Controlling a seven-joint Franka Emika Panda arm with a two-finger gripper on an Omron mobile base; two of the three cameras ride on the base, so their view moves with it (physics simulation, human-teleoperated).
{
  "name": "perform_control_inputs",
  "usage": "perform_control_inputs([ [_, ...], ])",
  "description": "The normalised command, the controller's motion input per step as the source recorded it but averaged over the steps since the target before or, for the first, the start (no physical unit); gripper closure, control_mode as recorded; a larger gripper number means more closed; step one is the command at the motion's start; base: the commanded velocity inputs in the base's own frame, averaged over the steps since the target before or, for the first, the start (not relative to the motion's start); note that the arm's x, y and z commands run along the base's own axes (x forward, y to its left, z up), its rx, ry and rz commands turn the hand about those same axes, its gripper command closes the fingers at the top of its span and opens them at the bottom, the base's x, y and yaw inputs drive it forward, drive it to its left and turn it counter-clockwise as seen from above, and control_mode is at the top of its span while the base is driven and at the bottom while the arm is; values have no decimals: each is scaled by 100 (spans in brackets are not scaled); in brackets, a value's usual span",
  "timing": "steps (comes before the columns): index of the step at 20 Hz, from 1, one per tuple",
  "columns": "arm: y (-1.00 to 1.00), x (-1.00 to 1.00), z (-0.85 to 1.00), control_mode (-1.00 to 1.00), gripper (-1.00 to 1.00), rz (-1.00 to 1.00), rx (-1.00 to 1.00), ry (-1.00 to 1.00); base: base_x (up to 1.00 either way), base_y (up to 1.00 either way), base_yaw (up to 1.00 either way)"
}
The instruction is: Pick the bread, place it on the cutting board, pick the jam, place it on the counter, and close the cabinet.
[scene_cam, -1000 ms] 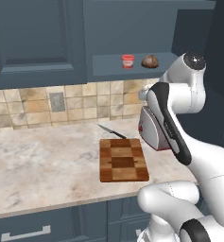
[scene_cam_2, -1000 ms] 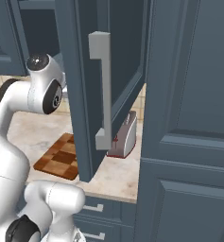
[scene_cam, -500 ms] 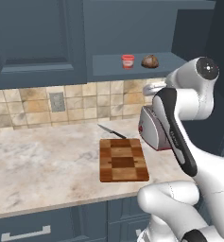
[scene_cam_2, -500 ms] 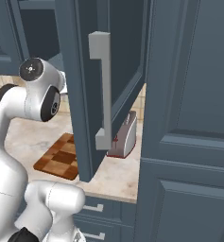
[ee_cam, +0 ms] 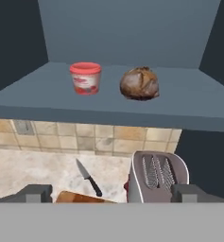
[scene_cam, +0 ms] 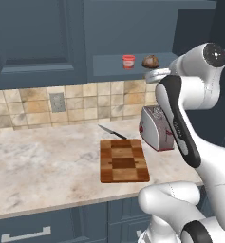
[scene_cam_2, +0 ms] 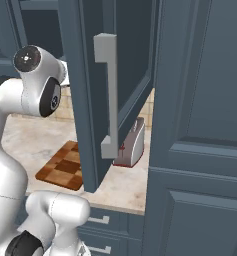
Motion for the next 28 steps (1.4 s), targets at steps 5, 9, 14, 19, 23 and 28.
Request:
perform_control_inputs([
  [5,0,0,47,-100,-100,0,0,0,0,0,0],
  [9,0,9,22,-100,-100,0,0,0,0,0,0],
  [14,-3,16,2,-100,-100,0,0,1,0,0,0],
  [19,-11,28,-2,-100,-100,0,0,5,0,0,0],
  [23,-16,36,-11,-100,-100,0,0,8,0,0,0],
  [28,-13,37,-19,-100,-100,0,0,7,0,0,0],
])
